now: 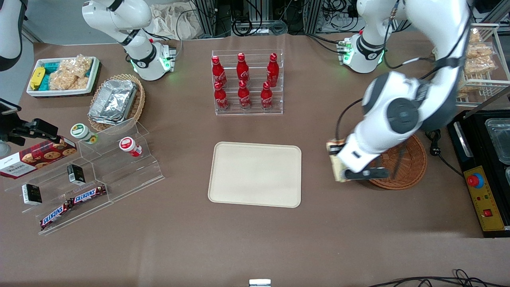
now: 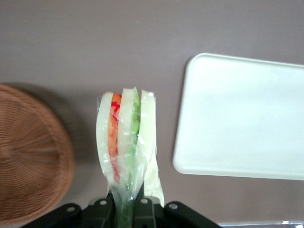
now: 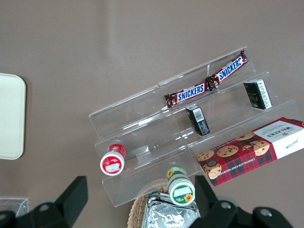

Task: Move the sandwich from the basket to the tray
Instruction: 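Lower the sandwich onto the tray and open the left gripper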

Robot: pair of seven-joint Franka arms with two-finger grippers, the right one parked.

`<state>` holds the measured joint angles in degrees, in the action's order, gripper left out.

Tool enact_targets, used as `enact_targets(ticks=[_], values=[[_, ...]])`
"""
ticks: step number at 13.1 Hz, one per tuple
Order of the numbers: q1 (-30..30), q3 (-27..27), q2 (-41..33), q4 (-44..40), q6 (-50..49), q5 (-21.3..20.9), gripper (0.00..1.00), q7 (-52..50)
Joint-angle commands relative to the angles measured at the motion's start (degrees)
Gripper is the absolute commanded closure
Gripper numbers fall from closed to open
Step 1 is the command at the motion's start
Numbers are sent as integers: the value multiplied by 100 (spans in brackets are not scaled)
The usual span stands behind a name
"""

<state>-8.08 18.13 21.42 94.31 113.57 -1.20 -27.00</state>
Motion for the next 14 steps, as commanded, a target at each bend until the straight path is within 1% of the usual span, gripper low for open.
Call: enact_targets(ticks=[1,2,4,6,7,8,9,10,11,14], values=[[-438,-20,545,-167,628,-396,87,-620],[-605,-20,739,-167,953,-581,85,-866],[-869,-20,1134,-167,1455,-915,85,-1148],[-1011,-20,1469,-176,1764,-1284,84,-1360],[-1020,-20,1566,-176,1852,-1364,81,-1378],[-1029,-20,1645,-176,1870,-1365,68,-1378],[-1029,-20,1672,-167,1870,-1356,52,-1387],[-1029,-20,1681,-150,1870,-1356,24,-1396],[-1029,-11,1673,-158,1862,-1330,1,-1422],[-1020,-11,1568,-185,1739,-1304,1,-1685]])
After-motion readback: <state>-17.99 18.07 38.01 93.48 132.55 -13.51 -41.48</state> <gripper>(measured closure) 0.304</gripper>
